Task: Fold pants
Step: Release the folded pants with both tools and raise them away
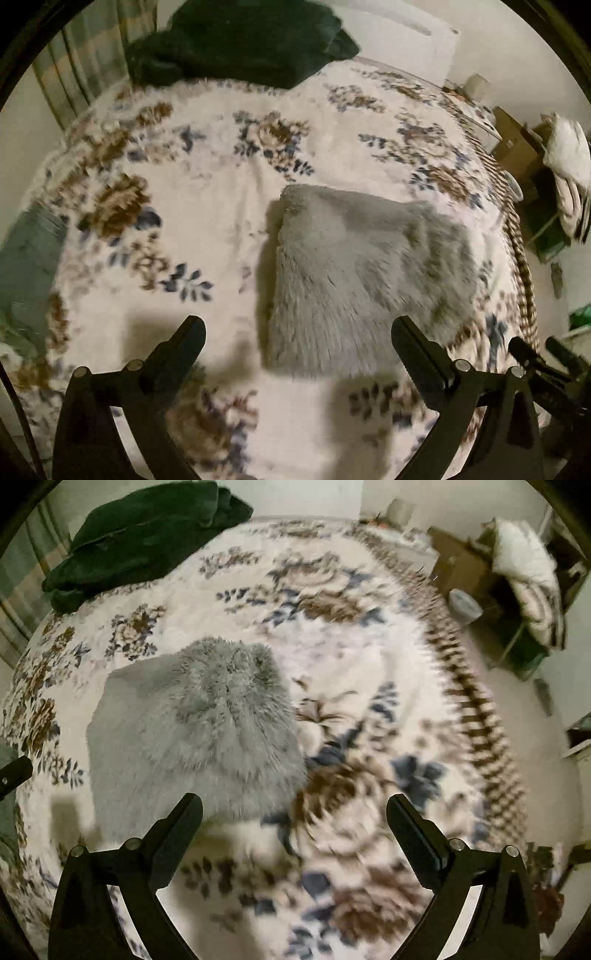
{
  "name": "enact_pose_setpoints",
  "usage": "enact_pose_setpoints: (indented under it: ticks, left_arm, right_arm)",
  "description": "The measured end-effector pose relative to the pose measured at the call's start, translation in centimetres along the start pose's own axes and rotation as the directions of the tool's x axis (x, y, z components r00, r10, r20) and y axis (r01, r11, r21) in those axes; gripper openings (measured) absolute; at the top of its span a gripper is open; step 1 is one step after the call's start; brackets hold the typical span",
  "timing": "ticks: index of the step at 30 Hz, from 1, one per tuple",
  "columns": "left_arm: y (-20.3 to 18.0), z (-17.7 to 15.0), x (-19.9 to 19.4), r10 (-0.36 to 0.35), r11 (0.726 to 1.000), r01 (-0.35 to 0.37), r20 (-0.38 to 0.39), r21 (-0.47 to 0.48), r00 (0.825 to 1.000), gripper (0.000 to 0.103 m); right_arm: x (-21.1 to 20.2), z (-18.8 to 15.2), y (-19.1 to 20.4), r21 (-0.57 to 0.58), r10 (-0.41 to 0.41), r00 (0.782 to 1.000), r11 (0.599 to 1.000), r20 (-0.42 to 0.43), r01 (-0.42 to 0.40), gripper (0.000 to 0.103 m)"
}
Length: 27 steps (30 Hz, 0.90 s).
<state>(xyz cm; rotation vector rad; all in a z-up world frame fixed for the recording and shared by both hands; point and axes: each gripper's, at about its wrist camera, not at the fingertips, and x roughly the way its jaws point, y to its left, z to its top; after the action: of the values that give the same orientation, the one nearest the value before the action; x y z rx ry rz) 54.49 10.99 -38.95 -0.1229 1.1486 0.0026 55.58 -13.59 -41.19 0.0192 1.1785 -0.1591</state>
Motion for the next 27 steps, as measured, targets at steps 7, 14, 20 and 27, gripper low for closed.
enact_pose_setpoints:
  ticks: [7,14,20,27]
  left_arm:
    - [-2.8,-3.9,-13.3,0.037,0.996,-0.045,0.110,0.076,0.993,0.103]
    - [-5.9,-8.9,-26.5,0.031,0.995,-0.051,0.217,0.086,0.976,0.103]
    - [-7.9,-12.9,-35.8,0.029,0.996,-0.052,0.286,0.075,0.958,0.103]
    - [-9.1,-16.5,-43.9,0.011,0.993,-0.052,0.351,0.107,0.936,0.103]
  right_arm:
    - [-14.8,-4.7,-3.4,0.036,0.032,0.995,0.999,0.096,-0.036,0.101]
    - [-29.8,-8.9,-6.7,-0.016,0.073,0.973,0.997,0.217,-0.071,0.101]
    - [-41.8,-13.5,-9.5,-0.090,0.099,0.951,0.993,0.293,-0.076,0.101]
    - [-52.9,-18.2,-11.4,-0.082,0.115,0.923,0.992,0.368,-0.091,0.101]
